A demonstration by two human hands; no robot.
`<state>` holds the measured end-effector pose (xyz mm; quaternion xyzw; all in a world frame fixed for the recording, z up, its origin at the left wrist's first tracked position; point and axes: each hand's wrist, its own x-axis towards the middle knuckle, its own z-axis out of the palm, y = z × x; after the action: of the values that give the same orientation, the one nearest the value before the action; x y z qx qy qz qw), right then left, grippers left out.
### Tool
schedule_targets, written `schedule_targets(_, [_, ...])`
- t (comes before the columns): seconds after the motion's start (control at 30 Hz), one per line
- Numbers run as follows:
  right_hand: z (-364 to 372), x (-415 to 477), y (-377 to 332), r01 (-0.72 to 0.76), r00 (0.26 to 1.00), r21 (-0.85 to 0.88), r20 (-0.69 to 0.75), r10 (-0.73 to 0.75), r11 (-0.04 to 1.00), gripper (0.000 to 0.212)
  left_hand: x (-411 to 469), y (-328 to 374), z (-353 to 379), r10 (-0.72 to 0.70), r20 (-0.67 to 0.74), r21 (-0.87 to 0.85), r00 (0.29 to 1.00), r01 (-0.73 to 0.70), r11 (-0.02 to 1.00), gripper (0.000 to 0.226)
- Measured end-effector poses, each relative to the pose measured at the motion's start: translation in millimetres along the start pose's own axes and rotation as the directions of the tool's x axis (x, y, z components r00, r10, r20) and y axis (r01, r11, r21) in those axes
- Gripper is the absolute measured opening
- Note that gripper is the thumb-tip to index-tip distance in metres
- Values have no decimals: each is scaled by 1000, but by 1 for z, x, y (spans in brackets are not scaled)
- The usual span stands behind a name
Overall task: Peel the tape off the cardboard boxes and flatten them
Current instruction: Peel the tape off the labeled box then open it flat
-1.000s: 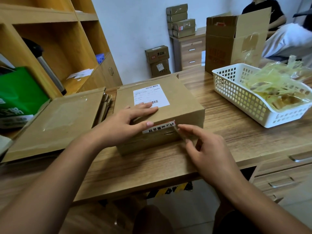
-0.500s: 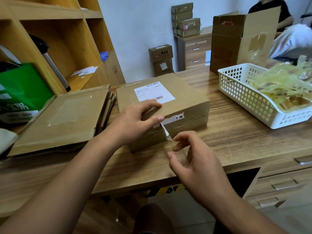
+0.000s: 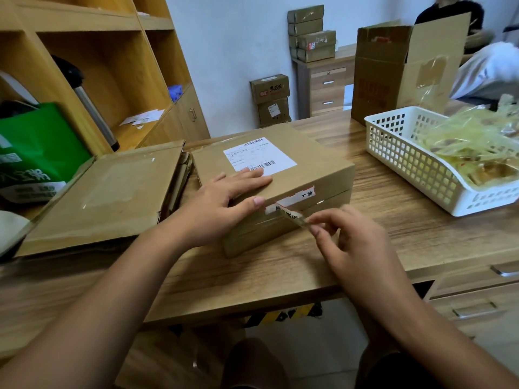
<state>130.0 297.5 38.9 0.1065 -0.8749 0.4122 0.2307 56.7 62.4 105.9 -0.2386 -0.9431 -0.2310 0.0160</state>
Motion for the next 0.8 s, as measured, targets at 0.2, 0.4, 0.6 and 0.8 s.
schedule_targets(0.2, [21,-40,-31,70,973,67,214,-83,995,27,10,6,15,-14,-92,15,996,16,1000,68])
schedule_targets(0.4, [22,-45,-40,164,957,97,227,-182,982,19,12,14,17,-65,-130,-21,989,63,998,54])
schedule_targets(0.6, [5,-25,-17,9,990,61,137,-17,998,42,1,3,3,1,-60,-150,998,-10,989,33])
schedule_targets(0.8, [-12,-5,-7,10,995,-17,95,-9,1000,35,-9,-6,-8,31,17,-93,999,-30,995,37])
